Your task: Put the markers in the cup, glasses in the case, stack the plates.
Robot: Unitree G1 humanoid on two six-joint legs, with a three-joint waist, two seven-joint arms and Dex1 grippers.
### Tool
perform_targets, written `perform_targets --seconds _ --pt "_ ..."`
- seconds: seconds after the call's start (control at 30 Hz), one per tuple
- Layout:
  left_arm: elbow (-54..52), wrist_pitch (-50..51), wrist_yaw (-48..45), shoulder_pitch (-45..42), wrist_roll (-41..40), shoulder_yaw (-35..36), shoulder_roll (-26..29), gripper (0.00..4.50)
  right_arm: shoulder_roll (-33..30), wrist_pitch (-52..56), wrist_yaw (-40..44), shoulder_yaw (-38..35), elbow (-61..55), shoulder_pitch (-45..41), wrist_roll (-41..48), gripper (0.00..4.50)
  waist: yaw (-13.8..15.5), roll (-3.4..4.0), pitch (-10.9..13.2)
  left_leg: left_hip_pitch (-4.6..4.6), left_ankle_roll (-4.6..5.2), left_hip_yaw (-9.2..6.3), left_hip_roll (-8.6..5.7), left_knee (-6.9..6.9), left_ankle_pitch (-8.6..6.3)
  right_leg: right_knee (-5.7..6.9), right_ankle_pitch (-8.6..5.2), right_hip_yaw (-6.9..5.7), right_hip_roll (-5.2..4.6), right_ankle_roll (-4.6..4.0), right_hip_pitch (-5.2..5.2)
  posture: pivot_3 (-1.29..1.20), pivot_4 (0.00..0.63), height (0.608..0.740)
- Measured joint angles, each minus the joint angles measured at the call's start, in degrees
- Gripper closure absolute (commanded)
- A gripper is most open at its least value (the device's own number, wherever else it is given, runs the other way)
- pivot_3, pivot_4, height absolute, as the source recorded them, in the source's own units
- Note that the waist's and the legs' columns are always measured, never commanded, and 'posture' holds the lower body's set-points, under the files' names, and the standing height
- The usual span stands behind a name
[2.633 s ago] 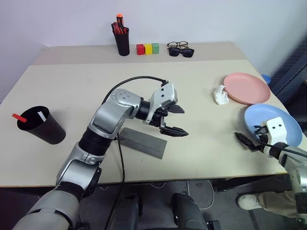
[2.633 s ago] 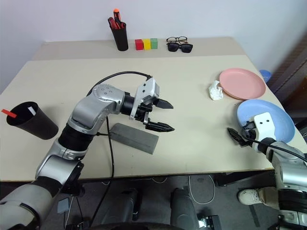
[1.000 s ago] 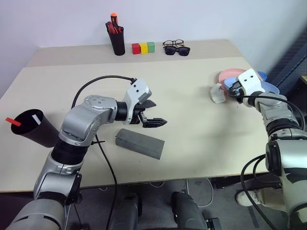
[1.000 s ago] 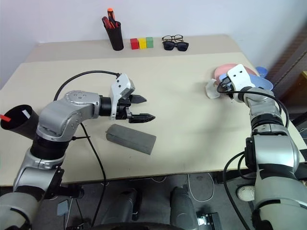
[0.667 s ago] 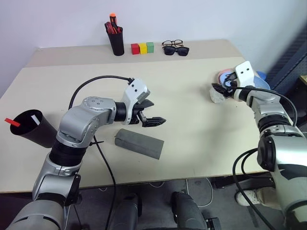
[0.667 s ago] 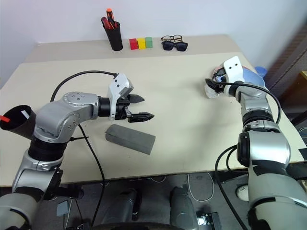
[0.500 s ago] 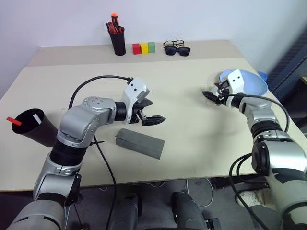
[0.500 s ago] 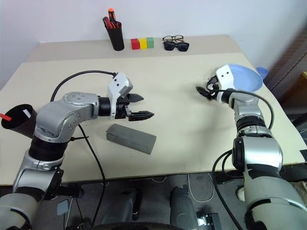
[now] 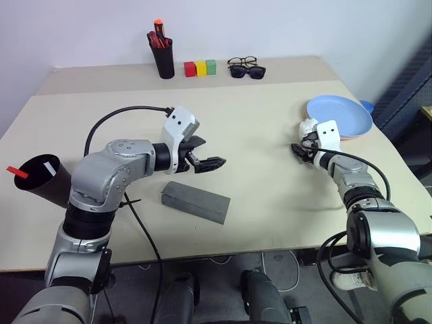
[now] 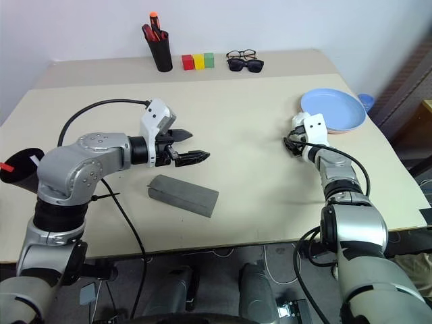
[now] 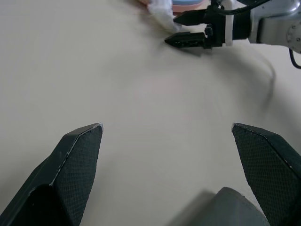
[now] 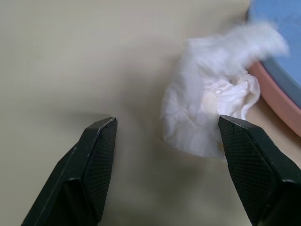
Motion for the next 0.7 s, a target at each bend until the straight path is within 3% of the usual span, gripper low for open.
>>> perform_targets --seconds 0.17,0.53,0.7 --pt "-0.9 0.8 1.3 0.5 -0.8 0.6 0.2 0.0 0.9 0.6 -1.9 -0.6 0.0 0.0 0.2 4.41 0.2 0.0 0.0 0.05 0.0 -0.02 -0.01 0.02 0.0 0.0 0.0 0.0 0.01 0.0 0.08 0.0 0.15 0.74" --pt "-0.9 1.3 2.2 0.6 -1.9 0.8 0.4 0.0 0.9 -0.5 -3.5 -1.2 0.0 0.0 0.3 4.47 0.1 0.0 0.0 0.05 0.0 -0.02 -0.01 -0.02 0.0 -0.01 0.0 0.0 0.01 0.0 0.07 0.0 0.15 0.74" --pt "-0.9 1.3 2.3 1.1 -1.9 0.8 0.4 0.0 0.3 -4.6 -0.1 -3.8 -0.2 -0.8 2.4 4.47 0.0 0.0 0.0 0.05 0.0 -0.01 -0.01 -0.03 0.0 -0.02 0.0 0.0 0.01 0.0 0.07 0.0 0.15 0.74"
